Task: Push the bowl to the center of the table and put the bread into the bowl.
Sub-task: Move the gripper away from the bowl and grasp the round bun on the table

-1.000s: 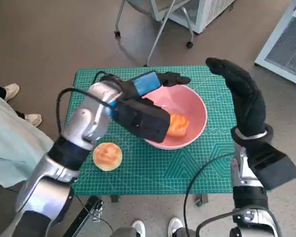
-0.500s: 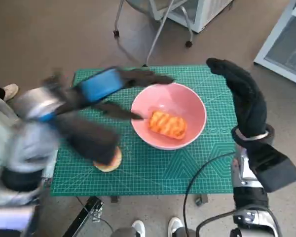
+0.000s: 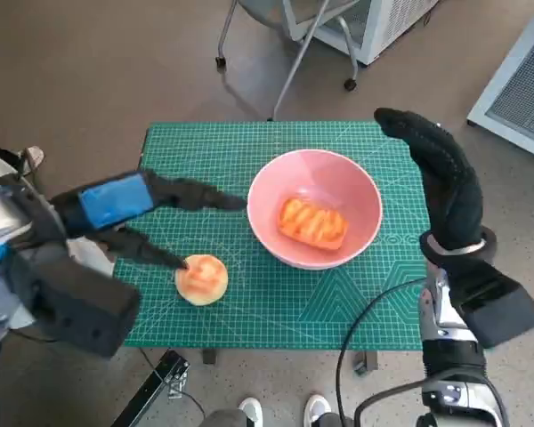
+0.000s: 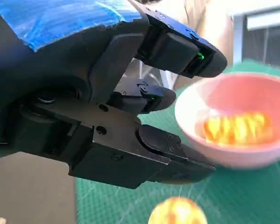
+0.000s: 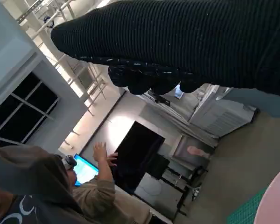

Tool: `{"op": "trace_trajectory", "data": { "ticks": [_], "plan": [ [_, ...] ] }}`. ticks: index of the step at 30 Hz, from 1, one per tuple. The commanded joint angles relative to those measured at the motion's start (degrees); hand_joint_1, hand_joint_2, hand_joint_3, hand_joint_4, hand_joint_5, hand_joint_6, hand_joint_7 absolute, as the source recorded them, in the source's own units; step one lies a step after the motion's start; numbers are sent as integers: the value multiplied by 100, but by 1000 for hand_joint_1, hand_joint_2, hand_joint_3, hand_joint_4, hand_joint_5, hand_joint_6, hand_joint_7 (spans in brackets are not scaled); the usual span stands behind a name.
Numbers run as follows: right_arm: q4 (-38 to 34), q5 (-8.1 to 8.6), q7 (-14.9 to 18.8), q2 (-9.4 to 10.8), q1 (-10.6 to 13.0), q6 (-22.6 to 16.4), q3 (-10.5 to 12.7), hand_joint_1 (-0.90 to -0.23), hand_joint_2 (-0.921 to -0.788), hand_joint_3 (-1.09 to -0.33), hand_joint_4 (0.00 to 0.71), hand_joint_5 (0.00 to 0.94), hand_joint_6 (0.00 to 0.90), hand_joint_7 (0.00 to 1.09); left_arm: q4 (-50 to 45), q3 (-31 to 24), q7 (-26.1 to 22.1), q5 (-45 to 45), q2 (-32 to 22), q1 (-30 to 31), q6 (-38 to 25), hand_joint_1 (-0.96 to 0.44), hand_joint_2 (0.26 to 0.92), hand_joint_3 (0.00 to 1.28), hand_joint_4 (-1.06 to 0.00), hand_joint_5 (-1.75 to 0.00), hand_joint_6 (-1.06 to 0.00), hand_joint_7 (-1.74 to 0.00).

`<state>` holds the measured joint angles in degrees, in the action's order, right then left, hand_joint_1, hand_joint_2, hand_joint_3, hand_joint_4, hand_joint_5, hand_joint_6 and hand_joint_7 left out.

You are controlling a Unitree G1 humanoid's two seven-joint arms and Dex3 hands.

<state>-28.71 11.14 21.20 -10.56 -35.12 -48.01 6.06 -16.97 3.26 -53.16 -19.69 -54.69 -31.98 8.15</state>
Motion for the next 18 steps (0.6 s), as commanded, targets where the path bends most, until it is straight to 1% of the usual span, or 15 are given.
{"op": "trace_trajectory", "data": {
  "ticks": [1,10,18],
  "plan": [
    [-57,0,57,-24,-5,121,-30,-602,-921,-696,337,6,66,798,-95,-1,-71,69,-135,293,55,59,756,0,-331,0,-525,0],
    [60,-6,71,-14,-7,234,-71,-598,-921,-703,341,8,66,809,-45,232,-82,-167,-96,561,-43,61,751,8,-293,0,-486,0],
    [190,38,139,-50,29,321,-92,-611,-921,-707,340,6,47,843,450,682,136,-653,48,604,235,38,753,9,-280,0,-474,0]
  ]
}}
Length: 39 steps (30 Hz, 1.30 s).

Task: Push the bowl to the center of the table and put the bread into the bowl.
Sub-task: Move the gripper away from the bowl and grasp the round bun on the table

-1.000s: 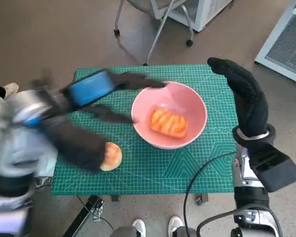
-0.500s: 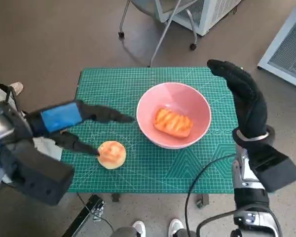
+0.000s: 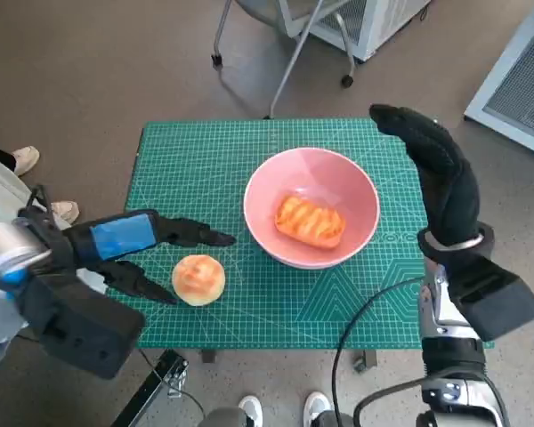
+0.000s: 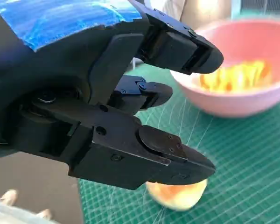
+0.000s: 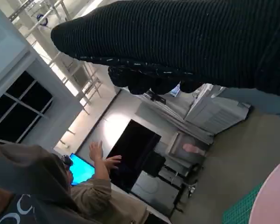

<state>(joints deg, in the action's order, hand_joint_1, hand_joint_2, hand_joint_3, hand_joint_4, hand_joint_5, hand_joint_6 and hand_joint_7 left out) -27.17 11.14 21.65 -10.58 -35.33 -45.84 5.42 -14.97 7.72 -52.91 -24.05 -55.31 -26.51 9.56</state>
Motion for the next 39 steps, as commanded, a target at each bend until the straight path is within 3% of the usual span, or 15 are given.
{"op": "trace_trajectory", "data": {
  "ticks": [1,16,21,25,28,32,33,34,37,39],
  "plan": [
    [37,47,106,-52,47,114,-25,-613,-921,-706,340,6,46,845,306,286,131,-270,132,51,102,31,753,9,-278,0,-472,0],
    [21,91,232,-116,56,66,39,-603,-921,-697,341,6,37,846,1624,1442,627,-1879,708,-152,245,-9,781,20,-247,0,-458,0],
    [12,76,236,-126,58,43,60,-599,-921,-696,342,6,34,838,1928,1713,969,-2419,787,-234,474,-24,804,30,-285,-16,-487,-14],
    [-22,53,218,-130,47,11,73,-600,-921,-694,342,6,35,833,2200,1942,1488,-2919,818,-265,736,90,892,179,-445,-43,-577,-39],
    [-26,37,206,-117,48,-8,70,-601,-921,-692,342,6,38,828,2406,2034,1812,-3086,850,-276,886,131,912,277,-561,-71,-647,-61],
    [-71,15,189,-104,39,-54,74,-602,-921,-691,343,7,41,823,2580,2109,2135,-3263,847,-282,1055,131,919,290,-698,-123,-746,-102],
    [-84,12,187,-102,36,-64,75,-602,-921,-690,343,7,42,821,2611,2122,2187,-3296,847,-287,1080,85,919,270,-609,-555,-655,-561],
    [-94,8,184,-100,34,-75,76,-602,-921,-690,344,7,43,820,2629,2123,2229,-3323,844,-291,1092,55,920,270,-536,-849,-582,-872],
    [-107,-11,171,-98,34,-97,76,-601,-921,-690,344,7,45,816,2620,2072,2340,-3320,800,-292,1138,19,921,226,-513,-1133,-532,-1214],
    [-112,-38,151,-101,28,-111,79,-601,-921,-690,344,7,46,814,2558,1988,2338,-3245,746,-310,1153,11,921,202,-537,-1141,-528,-1318]
  ]
}}
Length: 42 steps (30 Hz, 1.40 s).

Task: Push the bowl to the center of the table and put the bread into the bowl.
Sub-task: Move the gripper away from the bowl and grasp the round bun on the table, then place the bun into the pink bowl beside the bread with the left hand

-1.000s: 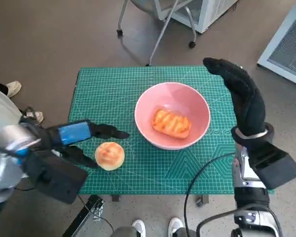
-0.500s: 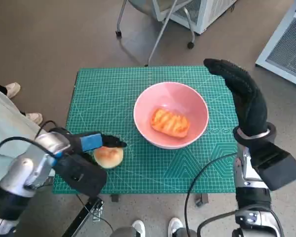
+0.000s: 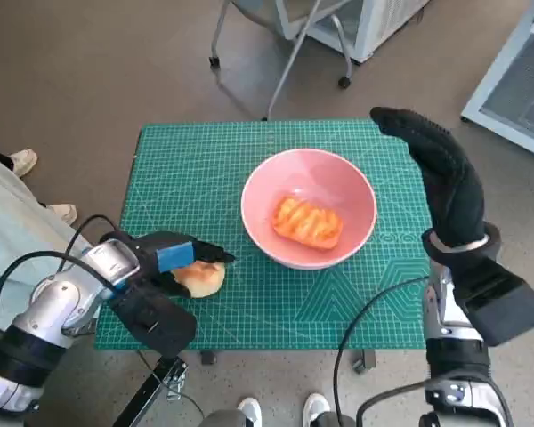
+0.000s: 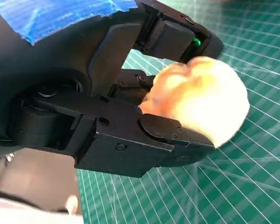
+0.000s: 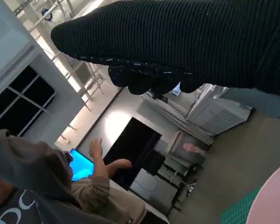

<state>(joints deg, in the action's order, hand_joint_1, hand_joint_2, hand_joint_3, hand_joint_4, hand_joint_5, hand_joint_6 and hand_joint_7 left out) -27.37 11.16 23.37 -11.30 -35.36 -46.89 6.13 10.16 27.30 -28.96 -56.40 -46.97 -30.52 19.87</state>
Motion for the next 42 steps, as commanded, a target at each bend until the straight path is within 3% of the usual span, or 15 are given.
{"op": "trace_trajectory", "data": {
  "ticks": [1,6,11,17,22,32,42],
  "plan": [
    [-99,-44,-24,-31,28,-12,10,-601,-921,-690,344,6,47,813,-14,-38,-79,55,-129,72,128,8,920,192,-552,-1123,-528,-1370],
    [-124,-49,-26,-32,22,-40,18,-602,-921,-690,344,6,50,807,-357,-489,-345,612,-276,2,103,3,920,139,-623,-1062,-557,-1401],
    [-166,-58,-33,-18,11,-56,19,-610,-921,-689,344,6,53,802,-763,-1089,-587,1176,-361,-125,-151,0,920,75,-666,-1174,-637,-1174],
    [-215,-99,-60,-15,-14,-74,15,-600,-921,-692,344,5,56,800,-1329,-1789,-948,1763,-285,-460,-797,1,920,67,-582,-1329,-743,-987],
    [-239,-88,-68,-10,-36,-65,8,-596,-921,-694,344,5,56,801,-1390,-2075,-871,2192,-155,-962,-922,2,919,53,-589,-1291,-765,-998],
    [-302,-51,-58,-7,-83,-57,9,-610,-921,-691,345,5,56,803,-1056,-1740,-144,2006,414,-1976,-515,2,918,57,-637,-1093,-719,-1195],
    [-302,-20,-44,17,-84,-59,4,-613,-921,-694,345,5,55,805,-99,-971,357,1547,1225,-2620,-206,2,920,61,-602,-1140,-732,-1161]
  ]
}}
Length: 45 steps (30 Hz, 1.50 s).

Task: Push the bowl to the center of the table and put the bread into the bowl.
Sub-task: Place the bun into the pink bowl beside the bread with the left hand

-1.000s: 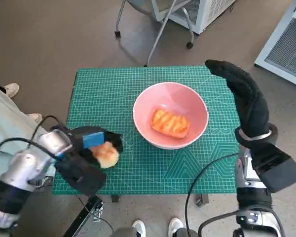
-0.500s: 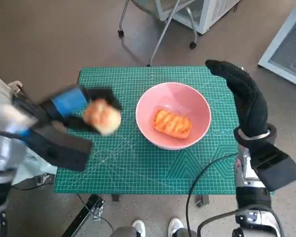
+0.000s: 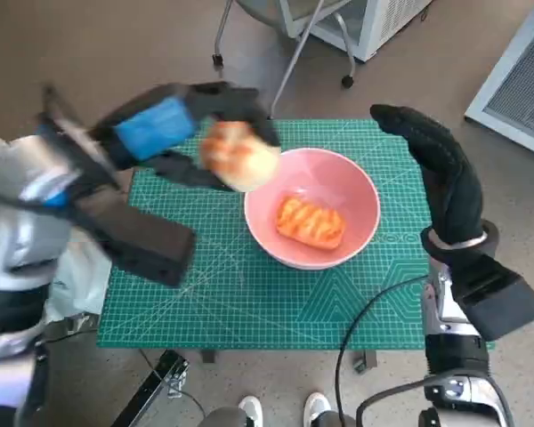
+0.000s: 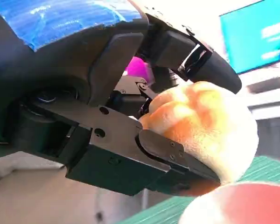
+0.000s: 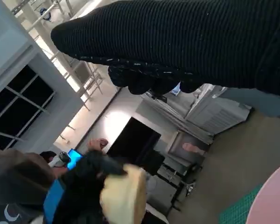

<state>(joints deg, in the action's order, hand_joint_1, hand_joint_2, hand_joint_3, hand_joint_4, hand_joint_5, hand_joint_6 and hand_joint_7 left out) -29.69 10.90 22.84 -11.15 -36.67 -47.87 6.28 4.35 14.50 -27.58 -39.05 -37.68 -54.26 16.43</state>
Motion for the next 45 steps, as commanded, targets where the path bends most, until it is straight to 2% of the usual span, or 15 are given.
{"op": "trace_trajectory", "data": {
  "ticks": [1,8,10,12,13,14,15,16,17,20,26,40,45],
  "plan": [
    [-70,8,11,2,50,36,-11,-614,-921,-694,345,5,55,805,616,360,258,-198,364,-285,168,2,920,61,-603,-1146,-732,-1155],
    [19,65,39,-16,118,47,0,-616,-921,-692,345,5,56,805,1616,745,372,-212,770,-540,455,2,921,73,-616,-1153,-687,-1184],
    [45,86,48,-23,136,58,5,-616,-921,-690,345,5,56,804,1728,805,257,-207,872,-531,311,2,921,109,-571,-1198,-652,-1222],
    [61,104,56,-28,151,64,11,-615,-921,-689,346,5,57,802,1726,870,69,-259,953,-484,30,2,921,186,-459,-1310,-589,-1286],
    [66,110,58,-28,155,68,14,-615,-921,-688,345,5,58,801,1702,899,-18,-294,978,-459,-106,31,903,185,-428,-994,-528,-1017],
    [67,114,59,-30,161,65,17,-614,-921,-687,345,4,58,801,1639,940,-157,-365,1009,-424,-325,41,903,171,-443,-831,-530,-874],
    [68,116,60,-30,165,62,18,-614,-921,-686,344,4,59,800,1588,969,-257,-414,1030,-399,-483,55,906,132,-459,-552,-536,-618],
    [67,114,56,-29,170,57,20,-614,-921,-686,344,4,60,798,1521,996,-382,-467,1063,-375,-673,61,905,99,-455,-356,-532,-427],
    [68,112,53,-29,174,53,21,-613,-921,-685,342,3,61,796,1468,1014,-472,-502,1085,-357,-811,58,898,70,-426,-228,-518,-290],
    [66,117,52,-26,188,37,24,-612,-921,-683,339,1,61,790,1275,1018,-615,-536,1118,-273,-1065,44,881,31,-375,-74,-501,-121],
    [10,118,46,-21,186,1,41,-612,-921,-680,338,1,63,780,1166,1031,-534,-556,1121,-182,-1100,14,865,8,-337,-8,-502,-42],
    [-42,56,-14,-19,129,-6,48,-600,-921,-681,338,1,72,762,1128,994,-501,-553,1092,-126,-1178,-8,861,2,-327,0,-516,-22],
    [-31,30,-41,-13,108,28,42,-600,-921,-681,339,1,73,760,1125,969,-558,-490,1082,-131,-1194,-11,861,2,-333,-3,-553,-34]
  ]
}}
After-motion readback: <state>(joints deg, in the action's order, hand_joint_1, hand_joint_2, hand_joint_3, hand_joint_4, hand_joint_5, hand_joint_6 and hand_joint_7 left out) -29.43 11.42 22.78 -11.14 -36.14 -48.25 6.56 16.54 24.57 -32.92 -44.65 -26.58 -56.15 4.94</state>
